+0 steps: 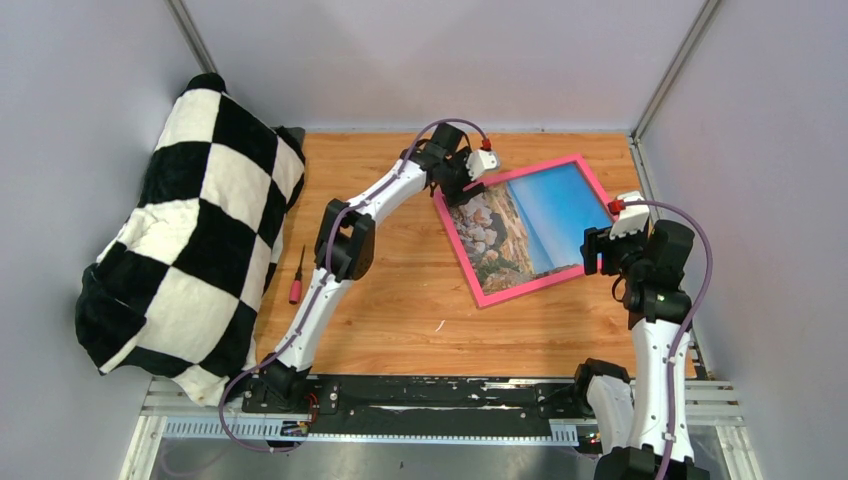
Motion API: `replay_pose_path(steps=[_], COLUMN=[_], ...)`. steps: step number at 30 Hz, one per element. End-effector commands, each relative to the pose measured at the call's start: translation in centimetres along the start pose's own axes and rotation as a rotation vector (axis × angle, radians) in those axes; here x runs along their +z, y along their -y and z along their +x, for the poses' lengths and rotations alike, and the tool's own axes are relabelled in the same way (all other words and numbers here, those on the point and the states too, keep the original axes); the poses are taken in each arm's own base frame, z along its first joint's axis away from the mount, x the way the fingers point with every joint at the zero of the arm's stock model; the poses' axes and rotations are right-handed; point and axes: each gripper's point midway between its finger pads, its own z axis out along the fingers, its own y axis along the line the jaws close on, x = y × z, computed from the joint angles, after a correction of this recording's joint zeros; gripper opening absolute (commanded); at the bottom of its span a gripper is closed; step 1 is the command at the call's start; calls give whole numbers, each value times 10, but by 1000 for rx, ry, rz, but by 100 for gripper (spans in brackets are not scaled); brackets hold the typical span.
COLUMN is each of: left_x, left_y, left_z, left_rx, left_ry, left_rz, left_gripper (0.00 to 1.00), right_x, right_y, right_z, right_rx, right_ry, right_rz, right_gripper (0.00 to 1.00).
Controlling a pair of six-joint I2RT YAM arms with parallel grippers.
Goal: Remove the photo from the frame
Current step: Pick up the photo frame item from the photo frame.
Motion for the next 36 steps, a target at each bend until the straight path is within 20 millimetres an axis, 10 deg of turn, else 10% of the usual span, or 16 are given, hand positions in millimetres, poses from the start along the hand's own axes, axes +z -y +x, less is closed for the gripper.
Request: replay_pose_path(steps=[1, 26, 36], left_x=[6, 8, -4], left_y=[-10, 0, 15], left_z=[10, 41, 53], left_rx=[-61, -173, -308], left_ry=[1, -46, -110], left_rz=[-9, 53, 50], left_gripper=[71, 44, 0], right_x=[3, -1, -2], right_y=[-4, -2, -3], right_z=[-1, -4, -6], right_rx=[-24, -32, -33], right_ry=[14, 38, 45], right_rz=[-25, -7, -12], right_gripper=[73, 72, 72])
